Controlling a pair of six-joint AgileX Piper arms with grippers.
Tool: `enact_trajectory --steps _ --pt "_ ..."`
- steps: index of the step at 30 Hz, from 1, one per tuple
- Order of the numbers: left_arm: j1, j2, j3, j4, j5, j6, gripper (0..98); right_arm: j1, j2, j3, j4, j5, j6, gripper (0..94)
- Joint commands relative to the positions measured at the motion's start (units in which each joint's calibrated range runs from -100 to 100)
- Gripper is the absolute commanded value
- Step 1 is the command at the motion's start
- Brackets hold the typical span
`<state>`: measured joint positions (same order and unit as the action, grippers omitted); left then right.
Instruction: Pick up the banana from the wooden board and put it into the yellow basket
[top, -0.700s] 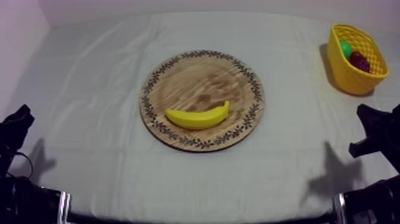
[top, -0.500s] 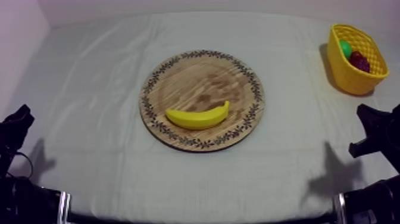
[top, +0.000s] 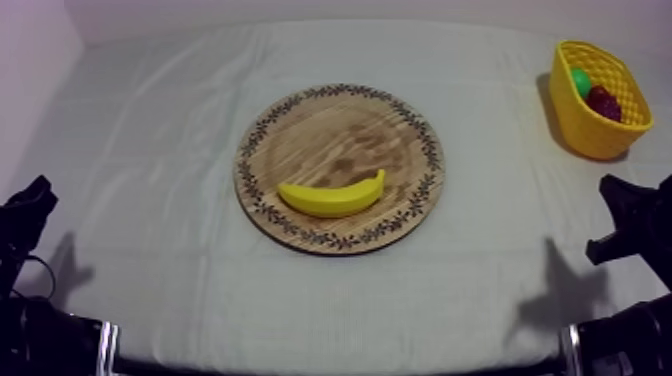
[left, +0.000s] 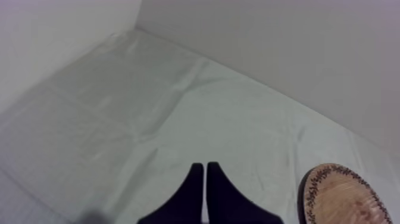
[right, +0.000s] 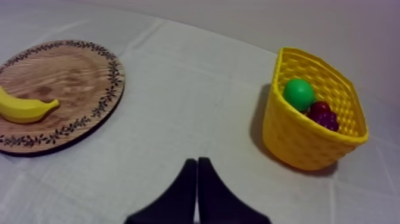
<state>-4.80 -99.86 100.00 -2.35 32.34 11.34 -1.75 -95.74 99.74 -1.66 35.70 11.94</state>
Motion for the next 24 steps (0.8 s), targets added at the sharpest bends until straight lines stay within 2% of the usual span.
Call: enact_trajectory --steps 1,3,5,9,11,16,24 --pt "0.0 0.0 0.0 -0.02 0.0 0.0 0.1 0.0 0.0 0.0 0.0 0.0 0.0 0.4" --pt "0.0 0.0 0.0 -0.02 0.0 0.0 0.1 0.0 0.0 0.0 0.0 0.0 0.3 1.9" --pt "0.0 0.0 0.0 -0.02 0.0 0.0 0.1 0.0 0.0 0.0 0.0 0.0 2.9 6.2" --pt "0.0 0.0 0.0 -0.02 0.0 0.0 0.1 -0.1 0.0 0.0 0.0 0.0 7.6 4.2" --pt "0.0 0.0 0.0 -0.02 0.0 0.0 0.1 -0.2 0.0 0.0 0.0 0.0 7.1 2.4" --pt "0.0 0.0 0.0 -0.02 0.0 0.0 0.1 -0.7 0.0 0.0 0.0 0.0 3.0 0.8" --pt "0.0 0.0 0.0 -0.02 0.0 0.0 0.1 -1.8 4.2 -2.0 -2.0 -2.9 7.6 0.3"
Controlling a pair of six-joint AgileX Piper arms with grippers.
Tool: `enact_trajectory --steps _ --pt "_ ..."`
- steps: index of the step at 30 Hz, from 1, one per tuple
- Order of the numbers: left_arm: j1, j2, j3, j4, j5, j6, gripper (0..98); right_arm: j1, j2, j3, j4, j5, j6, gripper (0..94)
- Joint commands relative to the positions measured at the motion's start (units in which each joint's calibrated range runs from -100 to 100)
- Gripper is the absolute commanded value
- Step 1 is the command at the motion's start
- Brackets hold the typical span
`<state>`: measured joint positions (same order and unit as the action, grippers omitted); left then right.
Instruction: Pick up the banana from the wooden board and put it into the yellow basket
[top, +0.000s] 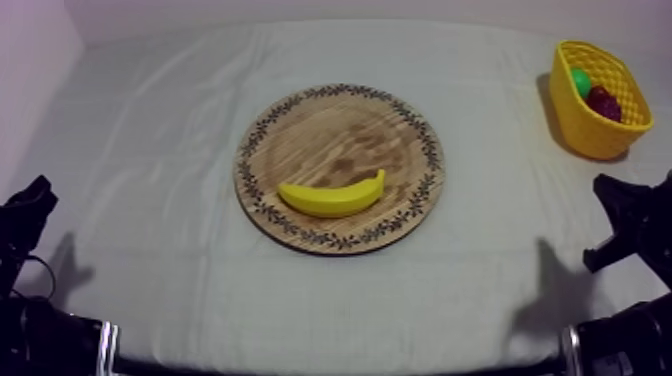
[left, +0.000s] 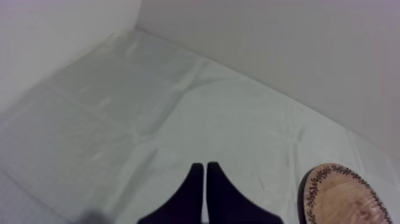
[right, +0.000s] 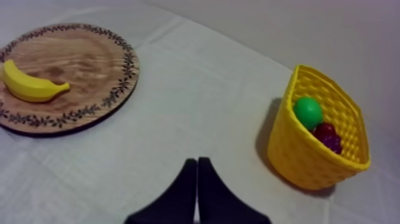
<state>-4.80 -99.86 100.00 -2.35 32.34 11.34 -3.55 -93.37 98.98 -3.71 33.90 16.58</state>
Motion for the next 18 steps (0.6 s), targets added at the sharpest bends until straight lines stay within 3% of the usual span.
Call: enact_trajectory --steps 1,11,18 --pt "0.0 0.0 0.0 -0.02 0.0 0.0 0.1 0.0 3.5 -2.8 0.0 -1.1 3.0 0.3" --pt "0.0 0.0 0.0 -0.02 0.0 0.0 0.1 -0.8 26.1 -30.3 -0.7 7.3 1.6 0.2" --pt "0.0 0.0 0.0 -0.02 0.0 0.0 0.1 -4.8 44.0 -52.3 -1.2 18.2 1.5 0.2"
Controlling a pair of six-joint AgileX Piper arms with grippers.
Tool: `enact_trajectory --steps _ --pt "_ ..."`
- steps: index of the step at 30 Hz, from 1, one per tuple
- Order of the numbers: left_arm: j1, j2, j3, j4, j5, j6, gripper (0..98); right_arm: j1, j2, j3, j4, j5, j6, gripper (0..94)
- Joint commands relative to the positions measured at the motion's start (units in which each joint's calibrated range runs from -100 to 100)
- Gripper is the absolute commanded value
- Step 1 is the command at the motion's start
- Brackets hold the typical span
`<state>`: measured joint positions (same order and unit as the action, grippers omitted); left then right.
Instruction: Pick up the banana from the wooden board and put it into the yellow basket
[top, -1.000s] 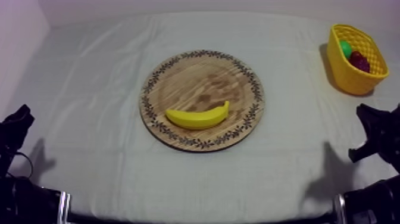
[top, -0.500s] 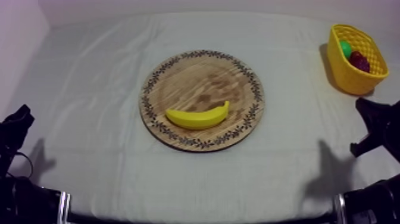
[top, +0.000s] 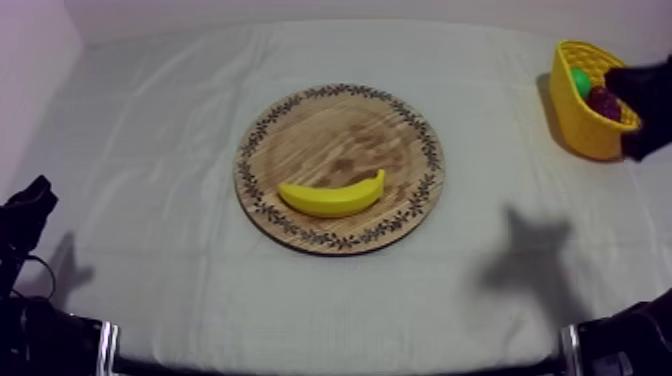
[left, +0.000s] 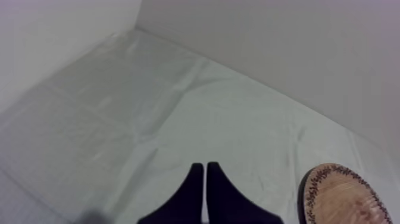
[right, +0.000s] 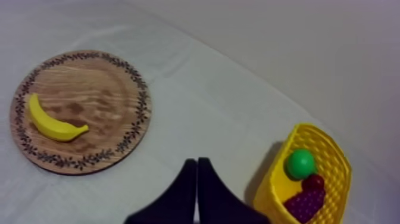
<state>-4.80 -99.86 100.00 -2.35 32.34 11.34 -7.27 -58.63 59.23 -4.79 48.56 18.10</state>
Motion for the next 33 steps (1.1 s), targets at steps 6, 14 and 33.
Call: enact_trajectory --steps 6,14,33 --pt "0.0 0.0 0.0 -0.02 0.0 0.0 0.1 -6.7 24.9 -29.6 0.3 14.2 0.5 0.2" --pt "0.0 0.0 0.0 -0.02 0.0 0.0 0.1 -14.6 41.1 -44.3 0.6 23.5 2.6 0.2" --pt "0.0 0.0 0.0 -0.02 0.0 0.0 0.1 -23.7 62.6 -53.2 0.0 25.4 5.2 22.4"
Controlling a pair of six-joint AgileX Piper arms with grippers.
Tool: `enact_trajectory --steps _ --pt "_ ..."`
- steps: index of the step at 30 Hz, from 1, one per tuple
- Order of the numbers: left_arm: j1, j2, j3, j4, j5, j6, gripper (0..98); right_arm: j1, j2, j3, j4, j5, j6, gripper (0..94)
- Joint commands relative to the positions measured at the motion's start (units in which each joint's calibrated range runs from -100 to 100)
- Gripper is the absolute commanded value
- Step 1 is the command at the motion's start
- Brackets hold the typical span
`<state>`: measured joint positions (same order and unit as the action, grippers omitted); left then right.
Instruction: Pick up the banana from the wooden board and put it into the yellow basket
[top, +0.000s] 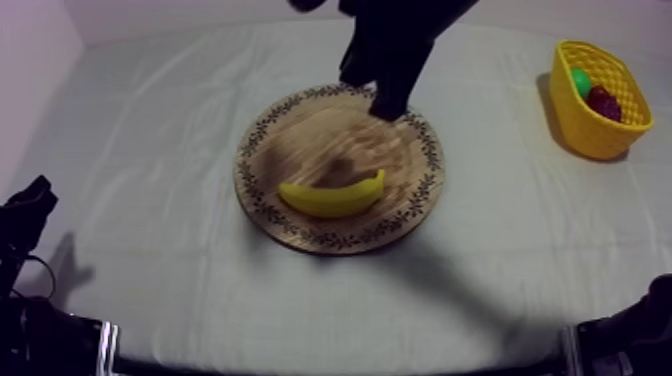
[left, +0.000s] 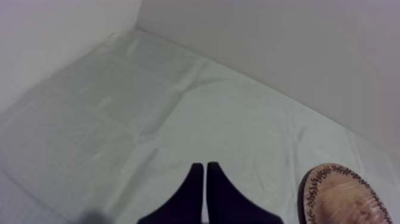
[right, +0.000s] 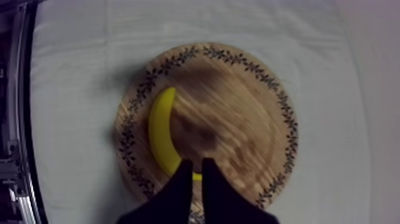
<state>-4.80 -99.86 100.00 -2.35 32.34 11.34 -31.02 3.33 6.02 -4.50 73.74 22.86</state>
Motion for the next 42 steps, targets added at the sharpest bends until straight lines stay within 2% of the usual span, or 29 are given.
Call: enact_trajectory --steps 1,3,6,9,12,25,33,42 --pt "0.0 0.0 0.0 -0.02 0.0 0.0 0.1 0.1 1.2 -0.1 -0.6 0.6 0.9 29.3" --pt "0.0 0.0 0.0 -0.02 0.0 0.0 0.1 0.2 2.2 -0.4 -1.1 1.5 2.0 42.0" --pt "0.0 0.0 0.0 -0.02 0.0 0.0 0.1 -0.1 4.1 -1.0 -0.8 2.8 2.5 55.1" --pt "0.0 0.0 0.0 -0.02 0.0 0.0 0.1 -0.4 6.3 -1.5 -0.3 3.4 2.5 63.2" --pt "0.0 0.0 0.0 -0.02 0.0 0.0 0.1 -0.5 8.3 -1.5 -0.2 3.5 2.8 67.1" --pt "0.0 0.0 0.0 -0.02 0.0 0.0 0.1 -2.6 18.7 2.4 0.9 -3.2 0.8 66.7" --pt "0.0 0.0 0.0 -0.02 0.0 0.0 0.1 -3.1 28.4 -1.7 2.2 -6.0 -1.6 65.2" --pt "0.0 0.0 0.0 -0.02 0.0 0.0 0.1 -2.2 33.1 -3.1 2.6 -7.2 -1.7 57.6"
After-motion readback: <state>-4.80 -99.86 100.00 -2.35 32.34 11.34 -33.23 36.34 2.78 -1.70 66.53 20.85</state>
